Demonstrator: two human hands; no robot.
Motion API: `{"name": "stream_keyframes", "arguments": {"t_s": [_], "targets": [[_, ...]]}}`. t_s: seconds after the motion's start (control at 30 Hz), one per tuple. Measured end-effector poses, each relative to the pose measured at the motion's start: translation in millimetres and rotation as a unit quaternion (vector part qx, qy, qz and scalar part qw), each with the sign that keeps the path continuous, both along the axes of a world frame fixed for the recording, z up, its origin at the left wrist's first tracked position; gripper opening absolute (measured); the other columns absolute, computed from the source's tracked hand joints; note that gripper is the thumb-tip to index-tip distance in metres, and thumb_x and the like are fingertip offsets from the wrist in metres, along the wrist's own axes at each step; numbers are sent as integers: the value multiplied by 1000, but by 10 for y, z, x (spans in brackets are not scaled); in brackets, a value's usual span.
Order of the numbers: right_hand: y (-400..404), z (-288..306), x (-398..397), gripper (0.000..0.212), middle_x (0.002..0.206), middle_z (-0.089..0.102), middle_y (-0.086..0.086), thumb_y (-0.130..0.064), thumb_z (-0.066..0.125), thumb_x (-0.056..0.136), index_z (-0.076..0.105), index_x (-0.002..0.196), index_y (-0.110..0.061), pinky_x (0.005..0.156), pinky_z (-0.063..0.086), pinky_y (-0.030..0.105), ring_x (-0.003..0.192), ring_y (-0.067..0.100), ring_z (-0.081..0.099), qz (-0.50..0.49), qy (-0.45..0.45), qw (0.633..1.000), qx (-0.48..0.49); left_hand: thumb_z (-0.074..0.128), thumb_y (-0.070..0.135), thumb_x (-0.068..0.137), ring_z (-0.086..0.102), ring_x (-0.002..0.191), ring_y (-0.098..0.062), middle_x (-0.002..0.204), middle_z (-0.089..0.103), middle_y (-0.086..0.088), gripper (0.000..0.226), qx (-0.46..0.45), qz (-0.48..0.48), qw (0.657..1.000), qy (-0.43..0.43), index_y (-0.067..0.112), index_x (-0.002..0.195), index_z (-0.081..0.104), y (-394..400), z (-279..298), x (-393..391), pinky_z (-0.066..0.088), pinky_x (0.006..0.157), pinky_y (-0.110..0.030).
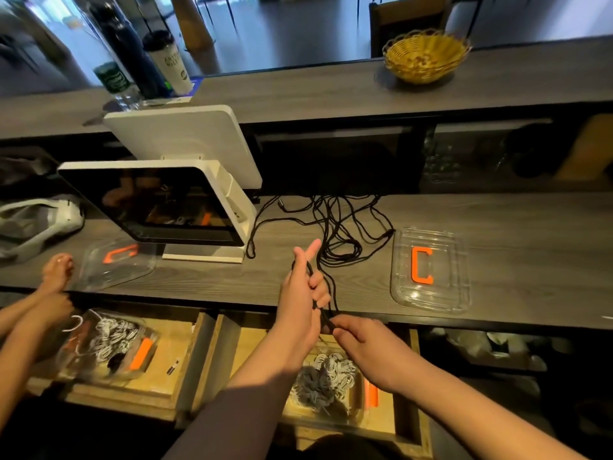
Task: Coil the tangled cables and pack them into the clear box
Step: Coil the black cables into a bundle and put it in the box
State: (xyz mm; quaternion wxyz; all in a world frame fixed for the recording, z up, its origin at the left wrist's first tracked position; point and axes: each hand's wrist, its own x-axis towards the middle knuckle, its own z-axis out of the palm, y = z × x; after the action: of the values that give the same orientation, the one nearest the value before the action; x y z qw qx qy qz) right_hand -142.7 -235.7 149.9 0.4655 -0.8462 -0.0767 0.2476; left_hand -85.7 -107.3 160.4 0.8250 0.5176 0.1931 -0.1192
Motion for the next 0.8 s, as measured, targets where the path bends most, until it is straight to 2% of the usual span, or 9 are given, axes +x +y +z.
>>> {"name": "stream_keyframes", "arguments": {"t_s": [0.2,0.27,0.33,0.4,0.5,0.57,0.6,0.63,0.8], "targets": [[-88,230,-51,28,69,61,5,-29,48,101,64,86,-12,52,35,19,56,5,47,78,-50,996,-16,29,63,98,45,53,-8,56,41,6,54,293,-82,950,-62,35,122,69,-60,63,-26,38,53,-29],[-105,301,-62,24,67,56,-1,-27,49,100,61,83,-14,55,35,22,57,5,47,69,-64,996,8,28,60,101,65,91,-27,90,70,-14,52,341,-119,930,-61,36,117,71,-66,93,-53,51,82,-45],[-130,352,-39,21,66,54,-9,-23,49,100,58,81,-22,57,36,22,60,4,49,61,-90,994,22,27,59,102,64,97,-24,107,66,-10,54,325,-173,929,-31,34,116,73,-41,68,-60,52,86,-42],[-163,375,23,17,75,58,-13,-24,46,102,60,92,-24,62,41,22,69,2,54,56,-134,989,23,26,61,101,68,83,-9,84,72,2,60,260,-254,932,-3,29,119,73,-14,43,-85,53,73,-22],[-230,340,121,18,93,63,-10,-32,42,104,58,105,-24,76,49,30,86,5,58,37,-191,981,-4,35,72,95,69,109,-18,108,75,-12,68,163,-299,939,41,21,122,71,-37,47,-147,55,91,-29],[-282,317,172,19,93,61,-12,-37,39,103,56,105,-28,77,49,32,86,7,58,18,-219,975,-41,37,77,91,66,96,-30,83,69,-24,73,98,-298,947,69,15,100,74,-78,87,-192,52,61,-22],[-310,309,196,23,91,61,-12,-42,37,101,56,103,-29,76,49,34,85,9,58,7,-227,972,-57,34,83,86,64,60,-17,67,62,-15,76,89,-307,945,70,18,80,72,-105,99,-205,42,50,-19],[-345,308,219,30,90,62,-10,-48,35,98,57,101,-28,76,51,37,84,12,59,-4,-235,970,-68,32,90,80,32,55,-8,63,52,-7,77,88,-323,940,72,21,71,65,-142,113,-206,33,47,-18],[-554,315,399,57,70,63,-4,-71,38,79,64,82,-21,64,53,43,68,16,61,-65,-275,953,-112,59,82,74,35,56,-5,67,47,6,61,88,-428,898,42,22,88,58,-120,157,-198,30,51,-15]]}}
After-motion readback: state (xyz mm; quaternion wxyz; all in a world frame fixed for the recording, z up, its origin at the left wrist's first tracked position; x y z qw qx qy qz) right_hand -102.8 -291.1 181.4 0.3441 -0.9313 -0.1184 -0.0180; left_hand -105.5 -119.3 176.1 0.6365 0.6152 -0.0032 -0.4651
